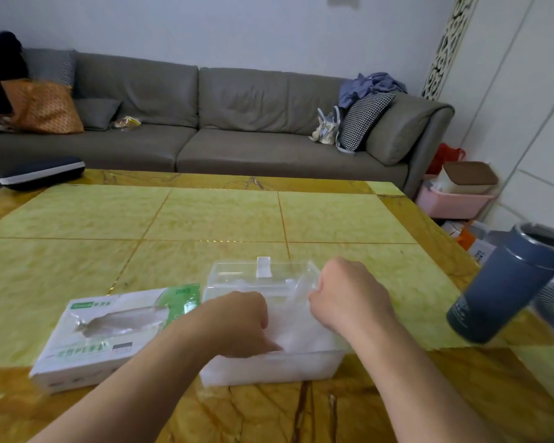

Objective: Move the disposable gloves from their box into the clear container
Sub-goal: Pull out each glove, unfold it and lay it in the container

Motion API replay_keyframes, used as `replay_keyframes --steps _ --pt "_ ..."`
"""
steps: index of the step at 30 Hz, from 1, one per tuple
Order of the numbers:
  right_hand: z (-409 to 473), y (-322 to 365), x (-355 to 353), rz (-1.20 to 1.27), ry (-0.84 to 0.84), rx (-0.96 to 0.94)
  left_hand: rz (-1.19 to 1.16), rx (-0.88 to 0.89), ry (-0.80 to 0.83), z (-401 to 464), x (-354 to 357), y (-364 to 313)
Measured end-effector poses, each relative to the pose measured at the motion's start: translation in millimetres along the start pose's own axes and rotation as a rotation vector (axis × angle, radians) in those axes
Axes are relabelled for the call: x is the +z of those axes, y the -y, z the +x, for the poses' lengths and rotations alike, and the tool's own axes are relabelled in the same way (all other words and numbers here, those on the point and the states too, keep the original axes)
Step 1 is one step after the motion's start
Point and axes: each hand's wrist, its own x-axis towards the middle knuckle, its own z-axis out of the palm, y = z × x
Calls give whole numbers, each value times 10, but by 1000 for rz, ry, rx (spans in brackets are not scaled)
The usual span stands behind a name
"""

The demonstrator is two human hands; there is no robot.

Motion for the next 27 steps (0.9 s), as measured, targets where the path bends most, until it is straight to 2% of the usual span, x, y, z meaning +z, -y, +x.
replay_keyframes --steps 6,8,10,12,14,17,22,27 --pt "-101 94 -137 -74 12 7 67 -27 70 -3 -72 -72" --pt "-151 151 -195 -42 -66 -77 101 -21 62 -2 -67 -103" --pt "-217 230 -218 76 -126 -242 145 -2 62 8 -56 -127" --pt "-286 323 -192 204 -44 -363 171 29 68 25 -32 -132" --pt "-316 396 -129 259 120 -360 190 57 93 1 -30 -147" --pt "-274 386 -27 102 286 -285 132 67 78 -6 -36 -137" --pt "-190 297 79 -89 383 -224 89 82 119 -70 -69 -137" --pt "-90 367 206 -178 510 -159 214 110 221 -200 -218 -219"
